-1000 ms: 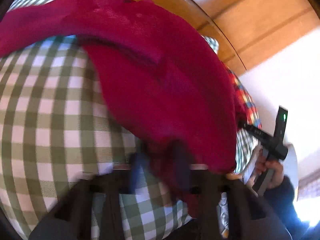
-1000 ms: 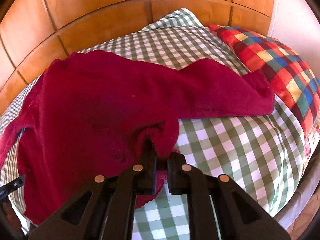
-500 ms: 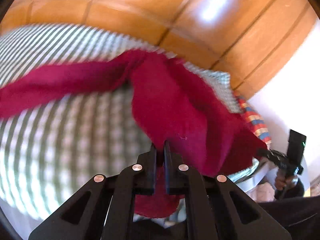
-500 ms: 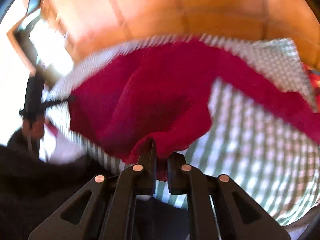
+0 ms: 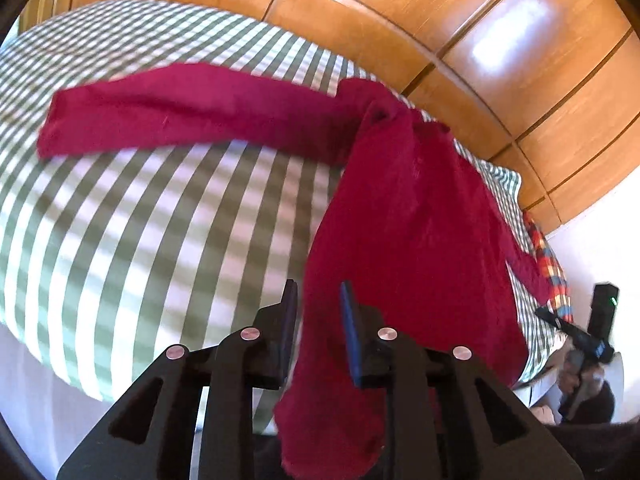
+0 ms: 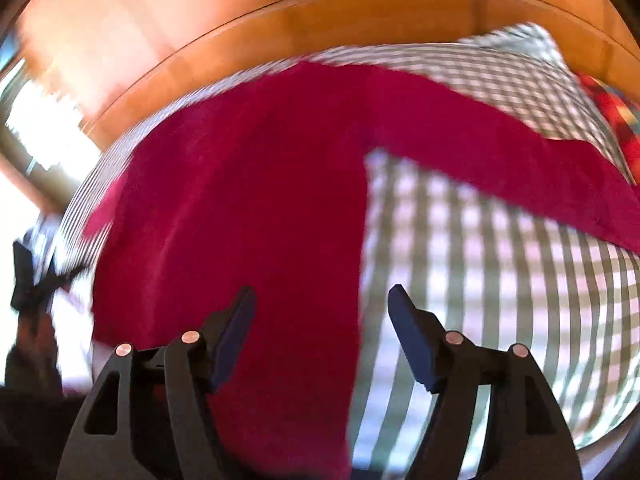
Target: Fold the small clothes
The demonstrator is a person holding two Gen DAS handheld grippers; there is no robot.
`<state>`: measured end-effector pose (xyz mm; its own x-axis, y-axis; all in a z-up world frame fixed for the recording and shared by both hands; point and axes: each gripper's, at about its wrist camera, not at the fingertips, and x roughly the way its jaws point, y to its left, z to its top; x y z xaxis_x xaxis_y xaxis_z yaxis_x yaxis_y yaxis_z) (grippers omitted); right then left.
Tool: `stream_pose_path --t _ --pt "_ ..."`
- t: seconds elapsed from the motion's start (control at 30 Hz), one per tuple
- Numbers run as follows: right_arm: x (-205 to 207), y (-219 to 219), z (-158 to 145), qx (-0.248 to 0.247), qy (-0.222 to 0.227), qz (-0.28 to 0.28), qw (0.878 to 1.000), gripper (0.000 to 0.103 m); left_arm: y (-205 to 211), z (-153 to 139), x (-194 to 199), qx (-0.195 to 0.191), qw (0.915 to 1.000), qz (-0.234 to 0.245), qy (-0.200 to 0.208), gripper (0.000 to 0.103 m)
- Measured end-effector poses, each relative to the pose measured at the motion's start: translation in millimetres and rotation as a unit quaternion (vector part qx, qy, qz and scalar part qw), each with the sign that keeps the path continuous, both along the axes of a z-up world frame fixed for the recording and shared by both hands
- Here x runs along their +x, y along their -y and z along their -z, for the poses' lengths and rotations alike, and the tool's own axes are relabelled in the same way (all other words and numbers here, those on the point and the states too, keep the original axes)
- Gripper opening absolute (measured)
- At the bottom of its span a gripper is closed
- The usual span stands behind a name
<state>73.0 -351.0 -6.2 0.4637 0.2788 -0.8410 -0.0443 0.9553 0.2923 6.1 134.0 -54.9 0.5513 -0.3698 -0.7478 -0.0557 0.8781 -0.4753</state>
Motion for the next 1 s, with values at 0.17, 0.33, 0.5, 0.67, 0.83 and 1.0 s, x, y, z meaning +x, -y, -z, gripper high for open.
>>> stream_pose_path --t 0.17,0.33,0.5,0.67,0.83,1.0 --pt "66 -7 38 -0.017 -0.032 0.063 0.997 0.045 10 8 21 -0.007 0.9994 -0.034 -0.009 0.02" --pt "69 -28 34 -0.132 0.005 0.039 0.991 0.008 -23 19 43 0.02 0.992 -0.12 -0.032 0.02" --pt "57 1 43 -0.149 0.014 0.085 0.985 0.022 -104 30 45 -0.018 0.967 -0.247 -0.06 0.034" --pt "61 -2 38 -0.141 0.016 0.115 0.983 0.062 -171 25 34 -0.043 0.9291 -0.365 -0.041 0.056" --pt "50 -22 6 -0.162 0.066 0.131 0.976 0.071 -182 31 56 -0.001 0.9298 -0.364 -0.053 0.043" --pt "57 -56 -10 -0.14 0.089 0.07 0.984 0.072 -186 3 85 0.073 0.939 -0.335 -0.021 0.009"
